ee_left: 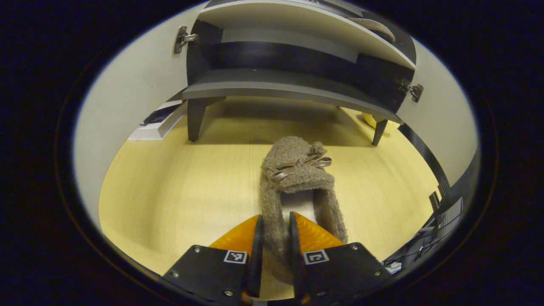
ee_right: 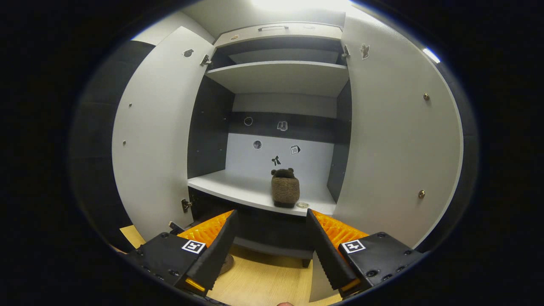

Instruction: Grab one shoe with the right hand and put it into the shoe cabinet, grab the other shoe with the left hand and put it into the shoe cabinet; then close the right door with the right hand and the left door with the left hand.

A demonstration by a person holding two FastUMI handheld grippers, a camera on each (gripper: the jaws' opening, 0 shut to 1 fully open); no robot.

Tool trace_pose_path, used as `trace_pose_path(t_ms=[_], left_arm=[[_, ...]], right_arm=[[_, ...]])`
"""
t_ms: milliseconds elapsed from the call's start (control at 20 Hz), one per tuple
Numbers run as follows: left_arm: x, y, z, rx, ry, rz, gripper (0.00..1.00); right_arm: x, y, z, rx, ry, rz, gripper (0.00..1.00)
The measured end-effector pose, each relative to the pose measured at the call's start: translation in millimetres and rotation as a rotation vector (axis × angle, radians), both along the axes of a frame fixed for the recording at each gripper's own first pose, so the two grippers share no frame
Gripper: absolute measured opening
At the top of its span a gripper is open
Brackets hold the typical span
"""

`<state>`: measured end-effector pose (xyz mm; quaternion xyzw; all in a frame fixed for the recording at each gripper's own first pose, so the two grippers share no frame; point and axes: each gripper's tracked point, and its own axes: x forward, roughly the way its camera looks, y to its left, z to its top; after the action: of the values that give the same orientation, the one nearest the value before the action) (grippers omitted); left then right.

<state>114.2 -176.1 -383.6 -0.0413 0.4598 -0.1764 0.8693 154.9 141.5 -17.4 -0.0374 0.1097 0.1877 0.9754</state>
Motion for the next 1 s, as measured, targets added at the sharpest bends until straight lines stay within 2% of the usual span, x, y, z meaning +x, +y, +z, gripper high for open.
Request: trace_pose_path(t_ms=[50, 100, 150, 200, 550, 750, 1000], left_arm=[[2, 2, 0, 0.008, 0.0, 0.008, 0.19], [8, 10, 4, 0.024, -0.027, 0.055, 0.19], [14, 10, 9, 0.009, -0.045, 0.083, 0.04], [18, 11, 12, 0.001, -0.052, 0.099, 0.02], [20, 15, 49, 0.01, -0.156, 0.093, 0.02], [26, 12, 99, 0.011, -0.256, 0.081, 0.02], [41, 16, 163, -0.028, -0.384, 0.105, 0.01]], right_arm=[[-2, 1, 0, 0.006, 0.0, 0.002, 1.0], [-3, 1, 0, 0.009, -0.002, 0.003, 1.0], [-5, 1, 0, 0.012, -0.002, 0.005, 1.0], [-6, 2, 1, 0.014, -0.002, 0.008, 1.0], [-17, -1, 4, 0.034, -0.007, 0.026, 1.0], [-22, -7, 8, 0.042, -0.018, 0.03, 1.0], [-29, -15, 11, 0.069, -0.018, 0.022, 1.0]])
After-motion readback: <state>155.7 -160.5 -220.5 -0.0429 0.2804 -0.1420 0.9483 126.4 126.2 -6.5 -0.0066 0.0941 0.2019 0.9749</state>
